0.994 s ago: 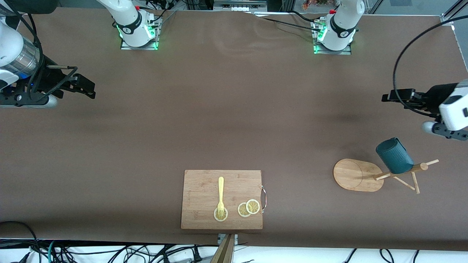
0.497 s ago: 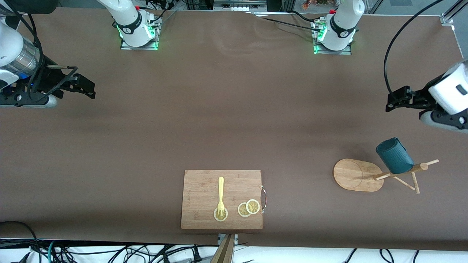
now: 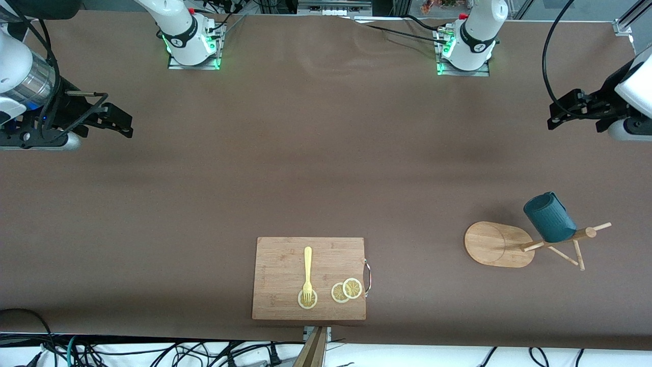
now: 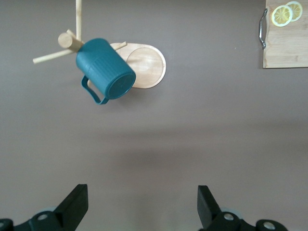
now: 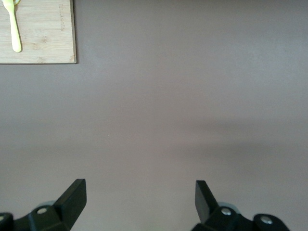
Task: Pass cup and hang on rack
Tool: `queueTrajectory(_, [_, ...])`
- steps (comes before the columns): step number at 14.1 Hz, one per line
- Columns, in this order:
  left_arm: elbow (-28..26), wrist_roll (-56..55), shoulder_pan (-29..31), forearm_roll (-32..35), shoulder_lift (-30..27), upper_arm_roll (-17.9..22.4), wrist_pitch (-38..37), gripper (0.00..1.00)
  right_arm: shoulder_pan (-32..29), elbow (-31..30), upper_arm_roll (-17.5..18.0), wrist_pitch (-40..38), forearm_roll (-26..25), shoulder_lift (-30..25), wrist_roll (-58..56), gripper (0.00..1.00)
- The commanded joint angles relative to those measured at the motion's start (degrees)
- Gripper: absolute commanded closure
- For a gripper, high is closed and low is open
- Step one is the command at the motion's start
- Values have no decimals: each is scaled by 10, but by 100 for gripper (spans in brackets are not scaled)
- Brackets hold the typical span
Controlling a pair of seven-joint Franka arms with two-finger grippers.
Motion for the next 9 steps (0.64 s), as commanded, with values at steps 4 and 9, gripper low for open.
queueTrajectory(4, [-22, -12, 0, -28, 4, 18, 6, 0, -4, 12, 4, -6, -4, 3, 4, 0])
queueTrajectory(9, [-7, -13, -5, -23, 19, 11, -1, 0, -4, 11, 4, -6, -4, 3, 4, 0])
